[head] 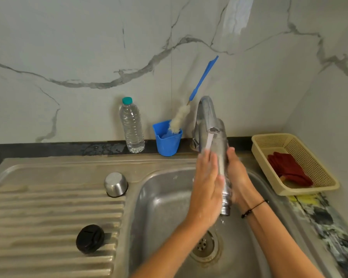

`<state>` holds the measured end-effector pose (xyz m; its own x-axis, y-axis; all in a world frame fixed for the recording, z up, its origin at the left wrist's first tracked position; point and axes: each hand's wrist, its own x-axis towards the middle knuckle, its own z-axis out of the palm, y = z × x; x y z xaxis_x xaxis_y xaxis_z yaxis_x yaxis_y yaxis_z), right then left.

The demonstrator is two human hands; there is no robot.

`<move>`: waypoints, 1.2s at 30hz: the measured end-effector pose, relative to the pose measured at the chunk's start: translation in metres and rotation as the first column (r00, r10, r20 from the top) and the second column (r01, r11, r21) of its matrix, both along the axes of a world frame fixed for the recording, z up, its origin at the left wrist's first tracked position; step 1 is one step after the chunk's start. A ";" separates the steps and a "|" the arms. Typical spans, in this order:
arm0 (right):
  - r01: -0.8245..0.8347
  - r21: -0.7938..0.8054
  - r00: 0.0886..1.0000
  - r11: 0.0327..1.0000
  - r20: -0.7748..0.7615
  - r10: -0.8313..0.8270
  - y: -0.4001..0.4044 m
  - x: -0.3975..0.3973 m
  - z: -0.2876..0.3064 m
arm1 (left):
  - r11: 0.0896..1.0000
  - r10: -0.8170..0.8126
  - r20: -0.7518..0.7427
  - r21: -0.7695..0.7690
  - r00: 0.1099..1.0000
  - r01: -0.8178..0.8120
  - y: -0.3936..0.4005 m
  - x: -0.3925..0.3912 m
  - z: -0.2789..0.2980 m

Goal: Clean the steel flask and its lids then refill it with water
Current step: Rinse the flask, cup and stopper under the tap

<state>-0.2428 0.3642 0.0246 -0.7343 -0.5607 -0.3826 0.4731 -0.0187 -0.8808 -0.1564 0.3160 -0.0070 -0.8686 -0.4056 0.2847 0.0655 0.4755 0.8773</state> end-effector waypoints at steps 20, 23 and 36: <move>-0.109 0.155 0.905 0.982 -0.393 0.162 0.005 0.025 -0.024 | 0.889 0.228 0.138 0.373 0.964 -0.264 -0.057 -0.062 0.037; -0.023 0.106 0.916 0.994 -0.396 0.063 0.000 0.026 -0.027 | 0.936 0.164 0.101 0.297 0.981 -0.187 -0.053 -0.060 0.035; -0.048 0.104 0.905 0.993 -0.417 0.087 -0.014 0.002 -0.028 | 0.985 0.018 -0.059 0.173 0.998 -0.008 -0.018 -0.004 -0.029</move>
<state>-0.2403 0.3507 -0.0037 -0.7997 -0.5925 -0.0972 0.0559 0.0878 -0.9946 -0.1606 0.2979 -0.0360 -0.8463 -0.4642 0.2612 0.1155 0.3188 0.9408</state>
